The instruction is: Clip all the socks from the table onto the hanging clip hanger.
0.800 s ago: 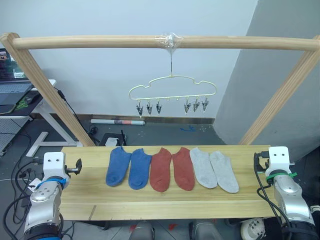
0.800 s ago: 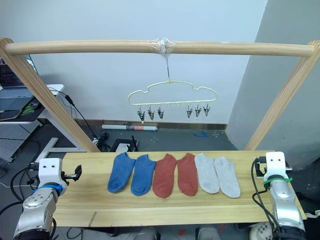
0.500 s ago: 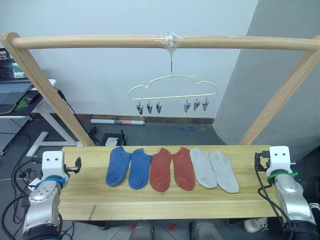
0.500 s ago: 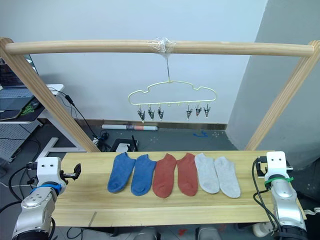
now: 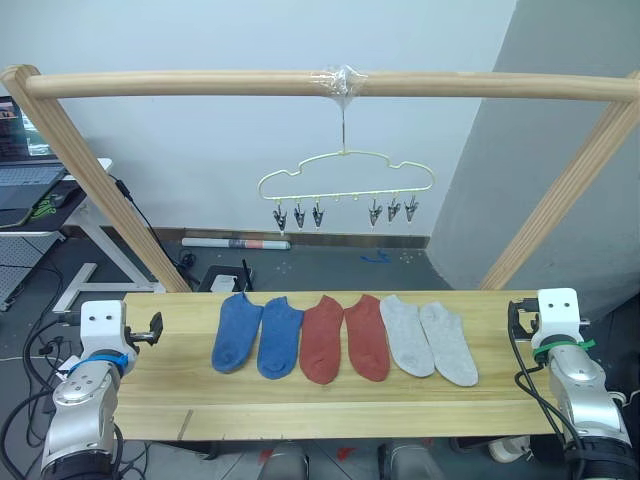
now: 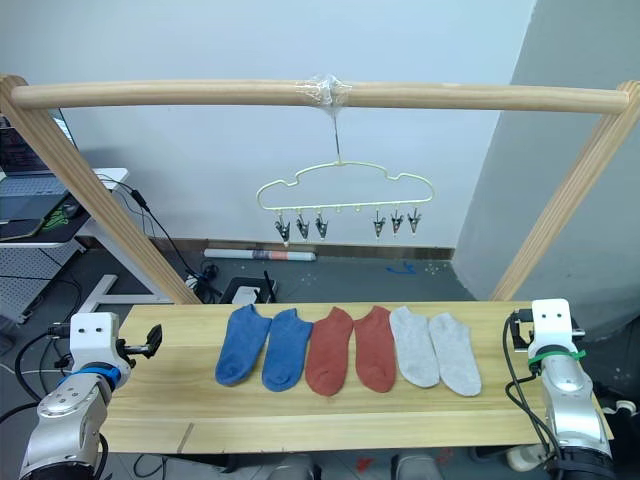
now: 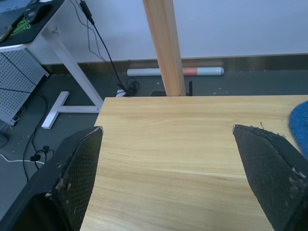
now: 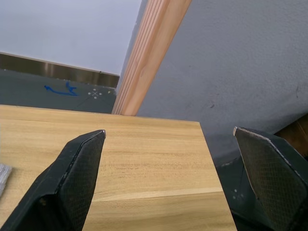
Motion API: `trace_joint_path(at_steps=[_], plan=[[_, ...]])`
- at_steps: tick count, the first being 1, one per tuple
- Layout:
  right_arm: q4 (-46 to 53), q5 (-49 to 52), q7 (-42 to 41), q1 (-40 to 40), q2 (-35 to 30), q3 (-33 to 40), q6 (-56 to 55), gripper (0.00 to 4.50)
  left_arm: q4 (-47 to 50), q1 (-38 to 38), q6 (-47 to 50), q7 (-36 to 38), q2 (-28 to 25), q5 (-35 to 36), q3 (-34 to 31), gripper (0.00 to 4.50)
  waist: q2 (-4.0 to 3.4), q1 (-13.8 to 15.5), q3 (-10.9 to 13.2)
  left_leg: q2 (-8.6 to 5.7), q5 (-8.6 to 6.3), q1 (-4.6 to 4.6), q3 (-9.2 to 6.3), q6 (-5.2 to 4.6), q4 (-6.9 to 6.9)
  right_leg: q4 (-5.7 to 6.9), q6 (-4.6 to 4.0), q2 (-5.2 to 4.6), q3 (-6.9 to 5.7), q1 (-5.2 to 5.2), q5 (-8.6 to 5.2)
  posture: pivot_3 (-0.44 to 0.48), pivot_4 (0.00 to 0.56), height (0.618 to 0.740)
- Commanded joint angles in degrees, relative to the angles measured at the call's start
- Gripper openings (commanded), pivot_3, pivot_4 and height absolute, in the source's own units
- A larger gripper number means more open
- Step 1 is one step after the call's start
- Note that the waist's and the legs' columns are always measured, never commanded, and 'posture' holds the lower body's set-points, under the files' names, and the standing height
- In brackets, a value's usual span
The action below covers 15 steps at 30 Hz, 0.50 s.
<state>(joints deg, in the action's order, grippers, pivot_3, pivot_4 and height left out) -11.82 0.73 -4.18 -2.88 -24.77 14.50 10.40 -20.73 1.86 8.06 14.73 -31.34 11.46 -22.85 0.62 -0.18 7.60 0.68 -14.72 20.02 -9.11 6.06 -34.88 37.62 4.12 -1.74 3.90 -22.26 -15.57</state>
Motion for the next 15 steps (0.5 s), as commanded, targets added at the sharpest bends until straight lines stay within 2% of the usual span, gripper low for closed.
trace_joint_path(at_steps=[1,4,7,11,15], plan=[[1.4,-0.4,0.1,0.2,-0.7,0.9,-1.0,4.5,2.3,0.5,-0.7,0.5,-0.8,0.7,-1.4,4.49,0.0,0.0,0.0,0.0,0.0,0.0,0.0,0.0,0.0,0.0,0.0,0.0,0.0,0.0,0.0,0.114,0.101,0.74],[1.5,-0.5,0.1,0.2,-0.7,0.8,-1.0,4.5,3.7,-0.1,-2.2,2.6,-0.4,2.1,-1.8,4.49,0.04,0.0,0.1,0.0,0.0,0.0,0.0,0.0,0.0,0.0,0.0,0.0,-0.01,0.0,0.0,0.114,0.101,0.74],[1.6,-0.5,-0.1,0.2,-0.8,0.7,-1.0,4.5,5.4,-0.6,-2.6,2.9,0.2,3.5,-2.6,3.93,0.04,0.0,0.2,0.0,0.0,0.01,0.0,0.0,0.0,0.0,0.0,0.0,0.0,0.0,0.0,0.114,0.101,0.74],[1.1,-0.7,-0.4,-0.1,-0.8,0.4,-1.3,4.5,5.8,-0.9,-1.3,3.1,0.0,3.4,-1.6,2.76,0.03,0.0,0.3,0.0,0.0,0.0,0.0,0.0,0.0,-0.01,0.0,0.0,0.01,0.0,0.0,0.121,0.108,0.74],[1.2,-1.1,-2.9,-0.6,-1.4,-1.2,-2.0,4.5,9.6,-1.6,-0.3,2.9,1.1,3.2,-0.2,2.76,0.02,0.0,0.3,0.0,0.0,0.01,0.0,0.0,0.0,-0.01,0.0,0.0,0.0,0.0,0.0,0.121,0.108,0.74]])
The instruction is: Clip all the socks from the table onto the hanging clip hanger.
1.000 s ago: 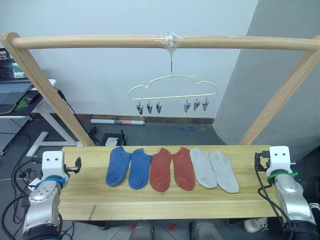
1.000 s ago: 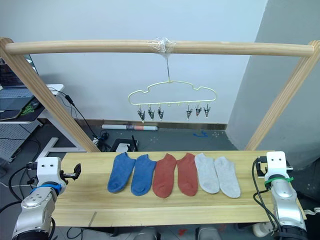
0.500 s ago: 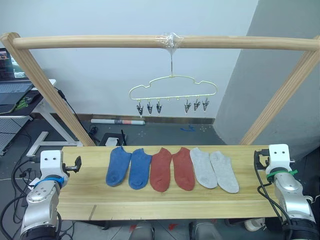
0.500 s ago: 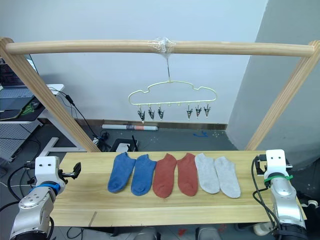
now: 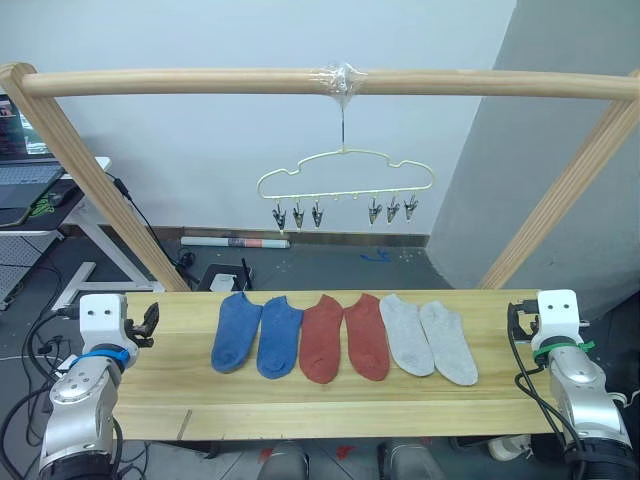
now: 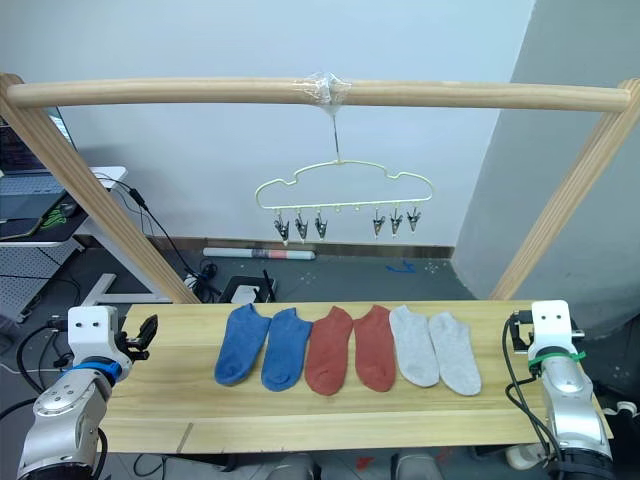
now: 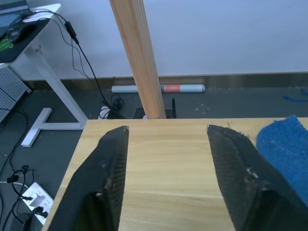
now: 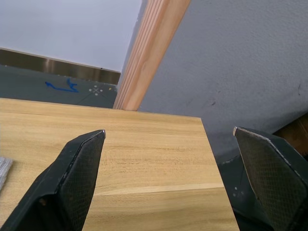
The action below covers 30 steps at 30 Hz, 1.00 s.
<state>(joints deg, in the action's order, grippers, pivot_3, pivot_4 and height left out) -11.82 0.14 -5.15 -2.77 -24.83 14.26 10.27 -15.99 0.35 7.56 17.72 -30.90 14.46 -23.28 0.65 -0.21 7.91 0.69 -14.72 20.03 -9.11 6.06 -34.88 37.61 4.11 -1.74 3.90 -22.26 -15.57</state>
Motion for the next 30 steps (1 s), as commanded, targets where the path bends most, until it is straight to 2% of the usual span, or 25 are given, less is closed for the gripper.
trace_joint_path(at_steps=[1,9,12,15,20,23,30], plan=[[1.5,-0.1,-3.3,-1.1,-1.7,-1.3,-1.8,4.5,6.7,-0.3,0.6,-0.1,1.1,0.2,0.8,2.76,-0.01,0.0,0.1,0.0,0.0,0.0,0.0,0.0,0.0,0.0,0.0,0.0,0.0,0.0,0.0,0.121,0.108,0.74],[5.8,2.3,-18.4,-6.2,-5.5,-8.7,-3.0,4.5,21.3,0.0,6.6,0.2,5.6,1.3,6.4,2.76,-0.02,0.0,1.0,0.0,0.0,0.0,0.0,0.0,-0.01,-0.01,0.03,0.0,0.0,0.01,0.01,0.109,0.122,0.74],[8.7,5.9,-23.6,-8.7,-4.9,-10.0,-1.0,4.5,25.1,2.2,8.7,-1.0,8.2,1.3,9.1,2.76,0.07,-0.1,1.2,0.01,0.0,0.02,-0.02,0.0,-0.01,-0.01,0.3,0.0,-0.02,0.01,0.17,0.107,0.123,0.74],[11.9,7.9,-30.4,-11.3,-5.0,-14.1,-1.0,4.5,27.3,7.1,8.7,-3.4,13.0,-0.8,14.6,2.76,0.09,0.1,1.2,0.01,0.01,0.15,-0.07,0.01,-0.02,-0.13,0.38,0.0,-0.08,0.0,0.21,0.104,0.122,0.74],[18.1,14.8,-34.7,-14.6,-1.7,-16.0,4.8,4.5,22.6,14.5,7.9,-8.2,20.2,-2.5,17.2,2.76,0.1,0.2,1.2,0.01,0.02,0.49,-0.17,0.03,-0.08,-0.62,0.61,-0.01,-0.18,-0.01,0.39,0.092,0.123,0.74],[21.9,18.2,-37.0,-16.6,-0.8,-17.2,9.0,4.5,17.8,18.7,5.0,-9.4,23.2,-4.3,19.1,2.76,0.1,0.2,1.2,-0.01,0.03,0.64,-0.17,0.04,-0.09,-0.69,0.37,-0.02,-0.2,-0.09,0.52,0.073,0.126,0.74],[23.7,17.5,-37.8,-17.4,-1.5,-18.6,10.7,4.5,9.8,24.2,-0.5,-12.2,24.8,-6.3,17.8,2.76,0.11,0.1,1.2,-0.01,0.03,0.73,-0.16,0.06,-0.09,-0.73,0.34,-0.02,-0.21,-0.2,0.53,0.058,0.132,0.74]])
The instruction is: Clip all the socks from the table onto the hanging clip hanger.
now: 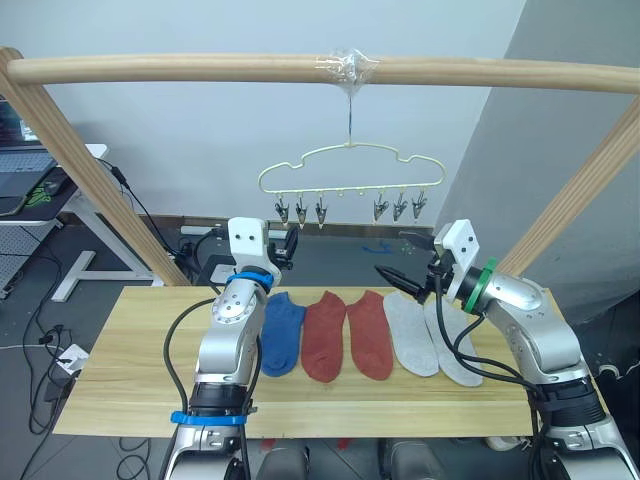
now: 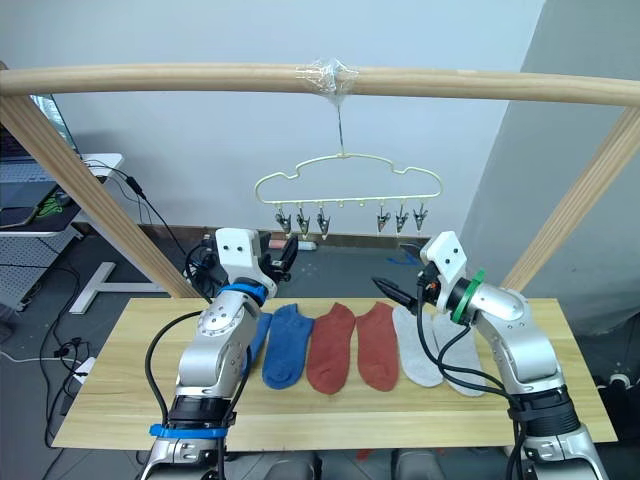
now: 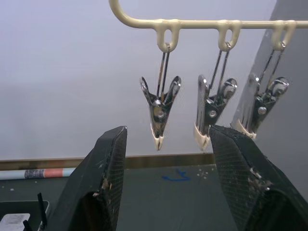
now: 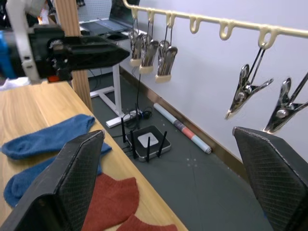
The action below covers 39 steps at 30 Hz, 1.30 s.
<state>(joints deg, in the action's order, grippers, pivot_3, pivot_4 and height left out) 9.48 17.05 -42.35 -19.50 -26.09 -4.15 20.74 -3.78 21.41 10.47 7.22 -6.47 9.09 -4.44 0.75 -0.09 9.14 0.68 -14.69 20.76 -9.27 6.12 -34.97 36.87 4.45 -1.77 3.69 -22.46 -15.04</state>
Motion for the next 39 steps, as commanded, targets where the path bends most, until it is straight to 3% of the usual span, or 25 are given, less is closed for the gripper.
trace_joint_path(at_steps=[1,17,37,39], plan=[[2.6,0.6,-0.7,-0.8,-0.3,-0.3,0.4,4.5,-4.1,4.2,-4.4,-2.4,0.5,-1.2,-1.4,2.76,0.02,0.0,0.0,0.0,0.0,0.0,-0.01,-0.01,0.0,0.02,0.01,0.0,-0.01,-0.01,-0.01,0.058,0.132,0.74],[4.3,2.7,-0.3,-3.0,-0.4,0.9,3.4,4.5,-15.4,11.7,-10.7,0.2,-0.3,-1.0,-1.8,2.76,0.03,-0.2,0.1,0.0,-0.01,0.02,-0.01,-0.03,-0.04,0.05,0.07,0.01,-0.03,-0.02,-0.03,0.038,0.139,0.74],[3.8,3.2,-0.8,-4.4,-1.5,1.2,3.4,4.5,-16.4,11.5,-13.2,0.2,0.4,-1.5,-1.0,2.76,0.02,-0.4,0.0,0.0,0.01,0.03,0.0,0.0,-0.04,0.07,0.01,0.01,-0.02,-0.05,0.01,0.034,0.129,0.74],[4.0,3.3,-0.9,-4.2,-1.7,1.3,3.4,4.5,-16.3,11.6,-13.7,0.5,0.5,-1.3,-1.0,2.39,0.03,-0.4,0.0,0.0,0.01,0.03,-0.01,0.01,-0.04,0.07,0.0,0.01,-0.02,-0.04,0.01,0.034,0.129,0.74]])
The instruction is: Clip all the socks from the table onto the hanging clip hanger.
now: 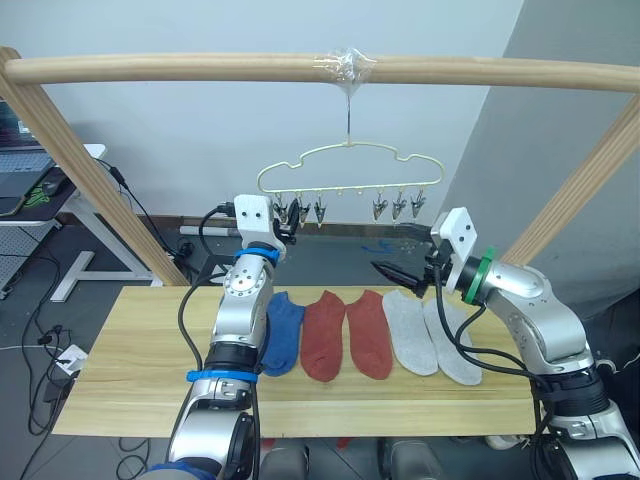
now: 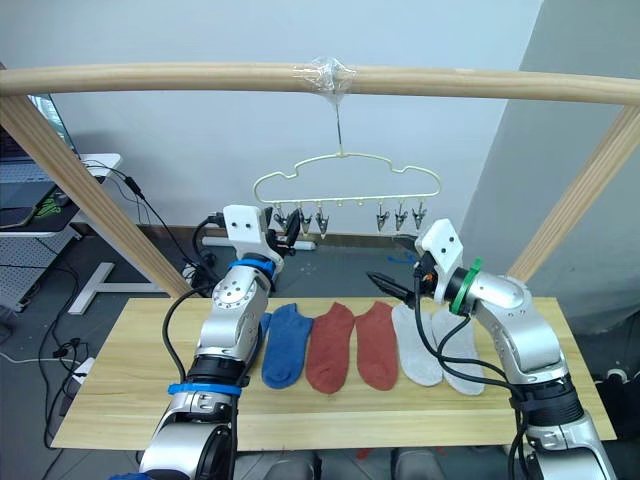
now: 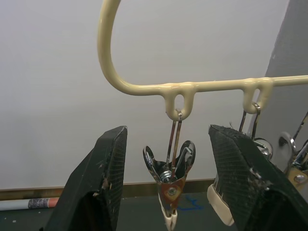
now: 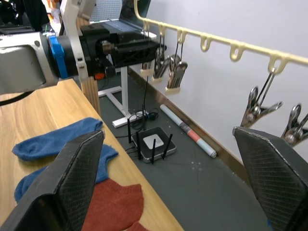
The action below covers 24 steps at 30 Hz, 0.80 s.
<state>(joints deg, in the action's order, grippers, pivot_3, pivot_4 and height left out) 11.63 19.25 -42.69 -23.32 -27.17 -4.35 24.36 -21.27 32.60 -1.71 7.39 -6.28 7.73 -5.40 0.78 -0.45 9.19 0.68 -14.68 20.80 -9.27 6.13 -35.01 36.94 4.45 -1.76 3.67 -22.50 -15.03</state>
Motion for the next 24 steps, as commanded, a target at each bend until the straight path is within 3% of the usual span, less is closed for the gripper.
trace_joint_path(at_steps=[1,6,10,18,21,24], plan=[[1.8,1.0,-0.5,-0.3,-0.6,1.5,-0.3,4.5,1.2,0.5,-1.7,0.3,0.5,0.2,-0.2,2.22,0.0,0.0,0.0,0.0,0.01,0.0,0.0,0.02,0.0,0.0,0.0,0.0,0.0,0.0,0.0,0.034,0.129,0.74],[1.8,0.9,-0.3,-0.4,-0.7,1.5,-0.3,4.5,1.1,0.8,-1.7,1.1,0.8,0.9,-0.4,0.81,0.0,0.0,0.0,0.0,0.01,0.0,0.0,0.02,0.0,0.01,0.0,0.0,0.0,0.0,0.0,0.034,0.129,0.74],[2.3,1.3,0.2,-0.4,-0.5,1.9,0.1,4.5,1.5,0.6,-1.3,1.0,1.1,1.2,-0.8,0.04,0.0,-0.1,0.0,0.0,0.01,0.0,0.0,0.01,-0.01,0.01,-0.01,0.0,0.0,0.0,0.0,0.027,0.128,0.74],[1.7,0.0,0.9,0.2,-0.2,1.2,-0.2,4.5,1.9,1.0,0.0,1.4,-0.8,0.1,-0.3,0.02,0.0,-0.1,0.0,0.0,0.0,0.0,0.0,0.0,-0.03,0.04,-0.01,0.0,0.0,0.0,0.01,0.029,0.136,0.74],[-5.0,-9.8,5.1,5.5,-2.9,-2.9,-2.7,4.5,4.2,0.0,3.1,4.4,-2.7,1.4,-0.1,0.02,0.01,-0.1,0.0,0.0,0.0,-0.02,-0.01,0.0,-0.03,0.04,-0.01,0.0,-0.01,0.02,0.01,0.044,0.145,0.74],[-13.8,-12.7,10.5,9.1,-1.4,-1.5,-3.4,4.5,7.3,-1.6,6.1,6.3,-5.2,2.5,-0.9,0.02,0.03,0.0,0.0,0.0,0.01,-0.02,0.0,0.01,-0.03,0.01,-0.01,-0.01,0.0,0.05,0.01,0.044,0.145,0.74]])
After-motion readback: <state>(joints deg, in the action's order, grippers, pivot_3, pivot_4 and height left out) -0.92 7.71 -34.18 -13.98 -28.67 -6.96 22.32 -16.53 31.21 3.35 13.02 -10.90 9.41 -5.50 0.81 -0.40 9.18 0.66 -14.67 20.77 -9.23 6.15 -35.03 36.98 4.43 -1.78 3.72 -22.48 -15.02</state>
